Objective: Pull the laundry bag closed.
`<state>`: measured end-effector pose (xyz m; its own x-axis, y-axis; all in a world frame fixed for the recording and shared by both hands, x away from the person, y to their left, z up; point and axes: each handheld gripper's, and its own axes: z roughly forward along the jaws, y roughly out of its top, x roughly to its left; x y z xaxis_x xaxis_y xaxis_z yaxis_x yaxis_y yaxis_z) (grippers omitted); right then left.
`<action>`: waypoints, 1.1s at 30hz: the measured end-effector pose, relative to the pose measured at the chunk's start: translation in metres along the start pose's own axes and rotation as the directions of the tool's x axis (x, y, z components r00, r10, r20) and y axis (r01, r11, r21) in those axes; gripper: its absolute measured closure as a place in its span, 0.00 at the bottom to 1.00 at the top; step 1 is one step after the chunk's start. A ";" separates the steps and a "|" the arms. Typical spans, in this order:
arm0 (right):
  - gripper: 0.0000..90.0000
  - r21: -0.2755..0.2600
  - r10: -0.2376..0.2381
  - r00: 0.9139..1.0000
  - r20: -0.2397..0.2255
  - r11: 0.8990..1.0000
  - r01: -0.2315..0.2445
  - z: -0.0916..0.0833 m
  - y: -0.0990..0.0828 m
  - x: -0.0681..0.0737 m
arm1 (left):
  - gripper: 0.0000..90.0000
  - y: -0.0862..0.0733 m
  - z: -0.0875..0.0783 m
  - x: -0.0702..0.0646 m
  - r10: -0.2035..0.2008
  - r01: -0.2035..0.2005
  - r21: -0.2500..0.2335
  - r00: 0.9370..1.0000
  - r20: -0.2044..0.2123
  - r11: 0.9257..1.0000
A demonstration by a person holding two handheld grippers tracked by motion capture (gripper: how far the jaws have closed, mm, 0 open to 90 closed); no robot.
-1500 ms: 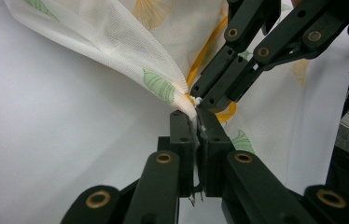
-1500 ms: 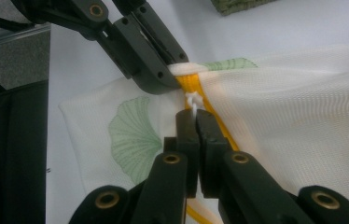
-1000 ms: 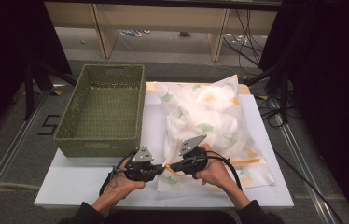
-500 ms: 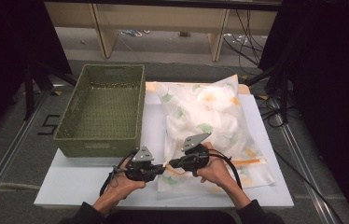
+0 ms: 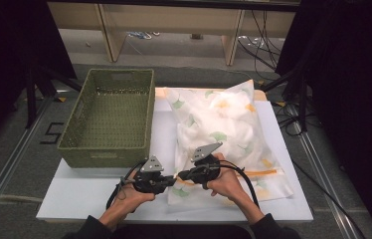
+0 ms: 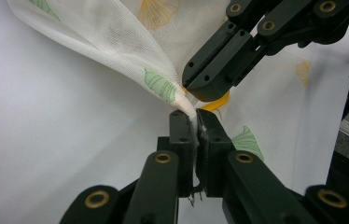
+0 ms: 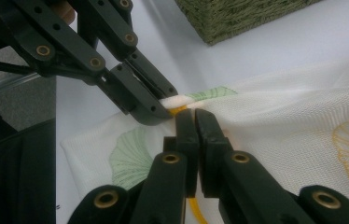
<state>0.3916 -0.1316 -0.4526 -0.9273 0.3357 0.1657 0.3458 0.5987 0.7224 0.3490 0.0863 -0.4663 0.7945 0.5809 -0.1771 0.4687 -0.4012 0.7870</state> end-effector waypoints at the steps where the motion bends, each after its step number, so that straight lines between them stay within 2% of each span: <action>1: 1.00 -0.001 0.001 1.000 0.003 1.000 -0.001 0.001 0.000 0.000 | 0.94 0.000 0.000 0.001 0.005 -0.005 0.007 1.000 -0.005 1.000; 3: 1.00 0.001 0.000 1.000 0.000 1.000 0.000 0.002 0.000 0.000 | 0.94 -0.001 0.001 0.000 -0.013 0.013 -0.005 1.000 0.001 1.000; 5: 1.00 -0.011 0.007 1.000 0.008 1.000 -0.007 0.004 -0.001 0.000 | 0.94 -0.002 0.001 0.000 -0.023 0.023 0.003 1.000 -0.001 1.000; 6: 1.00 -0.010 0.014 1.000 0.005 1.000 -0.014 0.004 -0.001 0.000 | 0.94 -0.002 0.001 0.002 -0.014 0.014 0.001 1.000 0.007 1.000; 9: 1.00 -0.006 0.016 1.000 0.001 1.000 -0.016 0.005 -0.001 -0.001 | 0.94 -0.002 0.001 0.002 -0.017 0.017 0.010 1.000 -0.001 1.000; 11: 1.00 -0.007 0.035 0.999 -0.001 0.999 -0.035 0.007 -0.001 0.000 | 0.94 -0.002 0.001 0.002 -0.020 0.020 0.010 1.000 0.006 1.000; 13: 1.00 -0.018 0.021 1.000 0.010 1.000 -0.021 0.008 -0.001 0.000 | 0.94 -0.002 0.001 0.003 -0.026 0.026 0.001 1.000 0.008 1.000; 14: 1.00 -0.018 0.021 1.000 0.010 1.000 -0.021 0.008 -0.001 0.000 | 0.94 -0.003 0.001 0.002 -0.051 0.051 0.000 0.999 0.009 0.999; 15: 1.00 -0.019 0.019 1.000 0.011 1.000 -0.019 0.008 -0.001 0.000 | 0.94 -0.003 0.001 0.003 -0.036 0.036 0.000 0.999 0.011 0.999; 16: 1.00 -0.017 0.018 1.000 0.011 1.000 -0.018 0.007 -0.001 0.001 | 0.94 -0.003 0.001 0.002 -0.052 0.052 0.002 0.999 0.010 0.999; 18: 1.00 -0.014 0.011 1.000 0.018 1.000 -0.011 0.007 -0.001 0.003 | 0.94 -0.003 0.001 0.003 -0.033 0.033 0.007 0.999 0.010 0.999; 21: 1.00 -0.011 0.022 0.999 0.037 1.000 -0.022 0.006 -0.002 0.004 | 0.95 -0.004 0.000 0.002 -0.036 0.036 0.012 0.999 0.000 0.999; 22: 1.00 -0.009 0.021 0.999 0.044 1.000 -0.020 0.006 -0.002 0.005 | 0.95 -0.005 0.000 0.001 -0.059 0.059 0.015 0.998 -0.003 0.998; 25: 1.00 -0.001 0.026 0.999 0.047 1.000 -0.026 0.005 -0.002 0.006 | 0.95 -0.005 0.001 0.001 -0.041 0.041 0.017 0.999 0.000 0.999; 31: 1.00 -0.002 0.042 0.997 0.062 0.999 -0.042 0.006 -0.009 0.005 | 0.95 -0.006 0.000 0.001 -0.040 0.040 0.017 0.999 -0.002 0.999; 32: 1.00 0.001 0.047 0.997 0.062 0.999 -0.047 0.005 -0.009 0.005 | 0.95 -0.006 0.001 0.000 -0.072 0.072 0.008 0.997 0.004 0.997; 33: 1.00 0.002 0.051 0.997 0.063 0.999 -0.051 0.005 -0.010 0.004 | 0.95 -0.006 -0.001 0.001 -0.042 0.042 0.011 0.999 -0.001 0.999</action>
<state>0.3850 -0.1326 -0.4629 -0.8978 0.4105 0.1597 0.3929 0.5825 0.7116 0.3472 0.0898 -0.4706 0.7740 0.5975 -0.2095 0.5059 -0.3847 0.7721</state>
